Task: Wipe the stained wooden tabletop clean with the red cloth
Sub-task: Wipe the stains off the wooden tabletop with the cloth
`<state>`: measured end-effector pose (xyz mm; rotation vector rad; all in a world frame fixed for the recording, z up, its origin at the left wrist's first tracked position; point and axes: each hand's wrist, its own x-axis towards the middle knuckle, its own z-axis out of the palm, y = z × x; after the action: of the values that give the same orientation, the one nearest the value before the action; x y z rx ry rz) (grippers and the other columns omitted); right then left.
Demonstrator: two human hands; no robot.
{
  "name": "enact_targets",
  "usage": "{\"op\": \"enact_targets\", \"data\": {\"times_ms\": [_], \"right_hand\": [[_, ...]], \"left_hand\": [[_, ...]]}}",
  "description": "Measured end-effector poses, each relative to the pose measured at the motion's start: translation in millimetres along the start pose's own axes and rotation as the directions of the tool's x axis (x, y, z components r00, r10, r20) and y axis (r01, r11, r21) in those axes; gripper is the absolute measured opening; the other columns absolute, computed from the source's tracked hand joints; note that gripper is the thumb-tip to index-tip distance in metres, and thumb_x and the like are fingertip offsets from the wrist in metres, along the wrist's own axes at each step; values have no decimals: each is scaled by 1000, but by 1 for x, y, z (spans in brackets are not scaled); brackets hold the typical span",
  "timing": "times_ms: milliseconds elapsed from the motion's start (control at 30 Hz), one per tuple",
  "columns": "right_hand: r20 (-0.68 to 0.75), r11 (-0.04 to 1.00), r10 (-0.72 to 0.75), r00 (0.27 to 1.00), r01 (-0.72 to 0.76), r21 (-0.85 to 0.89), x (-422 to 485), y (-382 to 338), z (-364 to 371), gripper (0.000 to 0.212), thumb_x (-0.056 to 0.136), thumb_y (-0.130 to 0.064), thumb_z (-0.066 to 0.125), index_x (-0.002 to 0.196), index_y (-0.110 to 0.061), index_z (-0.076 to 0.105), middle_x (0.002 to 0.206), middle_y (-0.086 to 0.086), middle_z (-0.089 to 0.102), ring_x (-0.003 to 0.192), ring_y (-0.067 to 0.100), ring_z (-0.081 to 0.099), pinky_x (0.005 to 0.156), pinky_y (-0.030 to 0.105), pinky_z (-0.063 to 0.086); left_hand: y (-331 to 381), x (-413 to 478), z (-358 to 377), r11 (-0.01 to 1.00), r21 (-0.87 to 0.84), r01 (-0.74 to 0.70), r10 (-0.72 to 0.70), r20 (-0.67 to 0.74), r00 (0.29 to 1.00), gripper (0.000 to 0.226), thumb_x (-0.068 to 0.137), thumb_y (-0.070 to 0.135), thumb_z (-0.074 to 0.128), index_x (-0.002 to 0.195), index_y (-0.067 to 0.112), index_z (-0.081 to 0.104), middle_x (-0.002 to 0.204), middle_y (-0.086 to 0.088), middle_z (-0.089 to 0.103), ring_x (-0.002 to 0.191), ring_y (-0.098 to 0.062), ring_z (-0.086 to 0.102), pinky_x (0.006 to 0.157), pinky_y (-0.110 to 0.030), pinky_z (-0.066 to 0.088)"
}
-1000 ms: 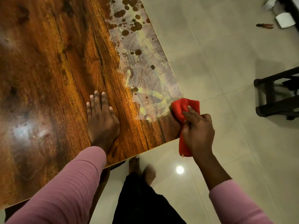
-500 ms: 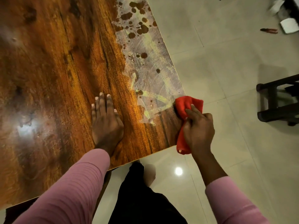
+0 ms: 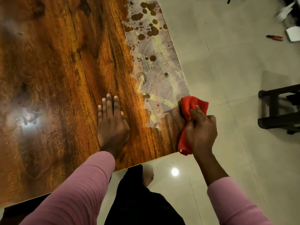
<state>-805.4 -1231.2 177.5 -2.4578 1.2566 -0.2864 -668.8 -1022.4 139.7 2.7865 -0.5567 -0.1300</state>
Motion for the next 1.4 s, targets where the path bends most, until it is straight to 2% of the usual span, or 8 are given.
{"op": "enact_targets", "data": {"times_ms": [300,467,533,833,967,1100,1300,1400], "right_hand": [[187,912,-403,896,410,4,-59,-42,15,40,79,-19,56,118,-20,67,128,-4,61,98,28,57,69,35,52],[-19,1000,25,999,-25,15,-18,-28,9,40,80,-15,54,116,-23,67,130,-8,58,98,28,52,69,36,50],[-54,999,37,998,-36,7,-25,-39,16,39,79,-16,53,115,-21,69,129,-5,60,101,27,52,76,34,48],[256,860,-481,839,508,-49,-44,-55,19,40,79,-18,60,118,-23,67,131,-8,58,101,30,55,70,34,52],[107,979,-167,980,178,-103,-3,-44,11,41,80,-11,62,118,-26,67,132,-10,57,106,28,51,75,35,50],[10,999,16,1000,-15,-52,-16,-75,26,39,80,-12,59,116,-23,68,132,-8,57,107,27,49,80,31,44],[214,904,-417,883,427,-1,-53,-97,38,39,76,-18,68,115,-21,69,129,-6,60,92,26,54,64,27,47],[240,912,-388,890,408,-38,-17,-70,27,44,78,-16,67,122,-24,64,134,-8,56,102,30,51,69,33,50]], "left_hand": [[1,0,-5,1000,-8,8,-8,55,998,57,101,24,24,155,6,17,162,-16,14,151,-29,8,123,-41,4],[2,0,-6,1000,-8,7,-7,78,997,57,101,26,21,155,7,17,162,-16,13,151,-30,7,123,-42,4],[2,0,-7,1000,-12,5,-3,94,996,57,101,26,21,155,7,17,163,-16,13,151,-30,7,123,-41,2],[3,1,-8,1000,-5,10,-10,90,996,57,100,24,25,154,5,21,161,-18,18,150,-32,12,122,-42,6],[2,0,-7,1000,-7,15,-14,91,996,57,101,25,23,154,6,20,162,-17,16,151,-31,10,122,-41,3],[4,0,-8,1000,-7,29,-28,98,995,57,101,25,23,154,6,20,162,-17,16,151,-30,9,123,-41,3],[5,2,-9,999,-13,34,-32,116,993,60,99,30,16,155,7,18,163,-16,13,151,-29,7,123,-42,3],[3,1,-8,999,-19,32,-30,116,993,58,101,28,19,155,7,17,163,-15,12,152,-28,5,123,-39,1]]}}
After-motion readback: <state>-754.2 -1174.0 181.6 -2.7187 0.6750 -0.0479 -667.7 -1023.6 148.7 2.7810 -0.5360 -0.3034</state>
